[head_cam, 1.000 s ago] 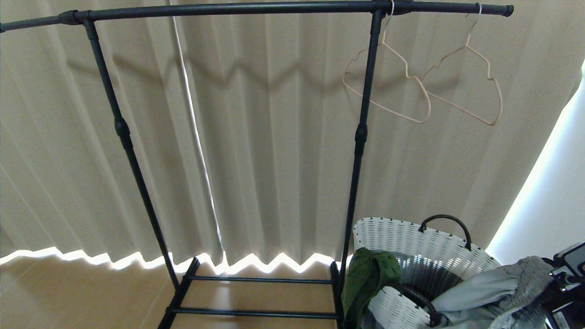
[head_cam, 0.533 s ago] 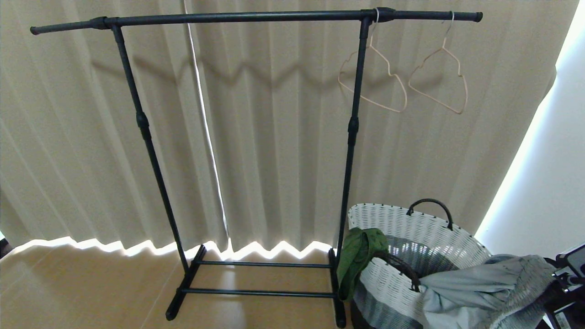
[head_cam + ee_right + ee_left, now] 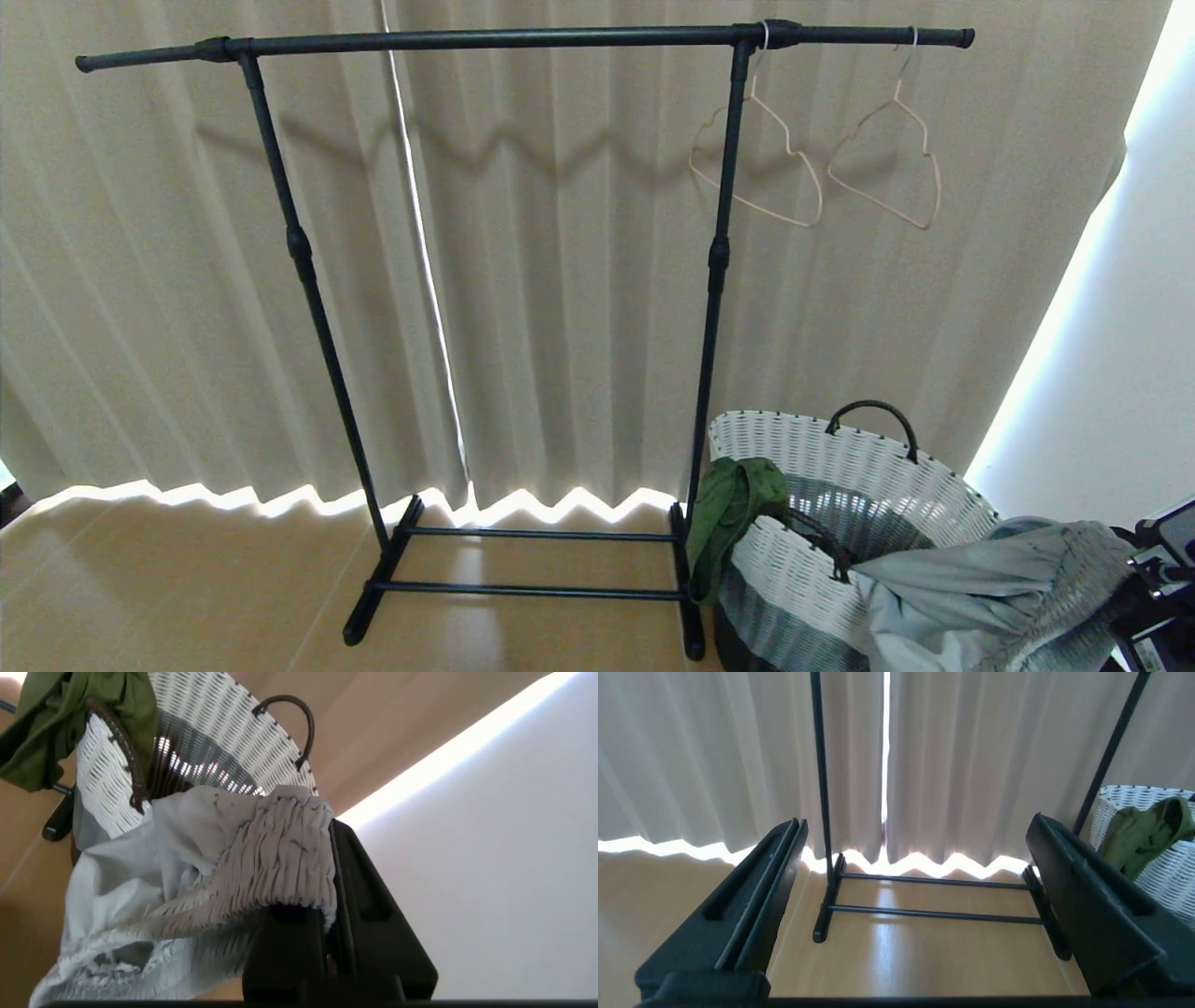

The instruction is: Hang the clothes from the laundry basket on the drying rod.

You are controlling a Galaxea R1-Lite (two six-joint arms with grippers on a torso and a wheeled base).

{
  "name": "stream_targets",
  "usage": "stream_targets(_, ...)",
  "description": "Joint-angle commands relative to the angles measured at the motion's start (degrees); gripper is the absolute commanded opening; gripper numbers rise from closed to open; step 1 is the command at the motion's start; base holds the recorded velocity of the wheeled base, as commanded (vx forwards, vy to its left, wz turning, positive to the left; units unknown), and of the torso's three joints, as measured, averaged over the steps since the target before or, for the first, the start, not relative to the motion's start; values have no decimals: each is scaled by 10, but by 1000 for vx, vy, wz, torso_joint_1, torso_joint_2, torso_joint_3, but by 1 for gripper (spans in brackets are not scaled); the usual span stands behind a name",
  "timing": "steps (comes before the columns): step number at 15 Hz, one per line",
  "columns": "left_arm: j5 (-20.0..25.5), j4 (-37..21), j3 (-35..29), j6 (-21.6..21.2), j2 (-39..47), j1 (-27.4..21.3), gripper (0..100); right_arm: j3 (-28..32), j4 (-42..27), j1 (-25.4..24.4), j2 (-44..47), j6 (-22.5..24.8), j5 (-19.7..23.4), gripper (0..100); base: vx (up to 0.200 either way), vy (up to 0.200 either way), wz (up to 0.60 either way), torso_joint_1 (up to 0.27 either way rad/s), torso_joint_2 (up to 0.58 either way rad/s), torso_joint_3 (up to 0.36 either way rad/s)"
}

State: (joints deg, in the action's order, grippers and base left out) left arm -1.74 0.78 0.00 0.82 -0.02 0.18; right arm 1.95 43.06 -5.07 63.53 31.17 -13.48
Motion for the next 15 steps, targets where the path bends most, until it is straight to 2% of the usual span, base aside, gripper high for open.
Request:
stream_targets(1, 0, 0, 0, 1, 0, 0, 100, -1, 0, 0, 1, 0, 2, 0, 0, 200, 0, 7, 2, 2)
stream_targets(11, 0, 0, 0, 1, 0, 0, 100, -2, 1, 0, 0, 0, 10, 0, 0, 200, 0, 4, 3, 3)
stream_targets(15, 0, 0, 0, -1, 0, 0, 100, 1, 1, 0, 2, 0, 11, 0, 0, 0, 0, 0, 0, 0)
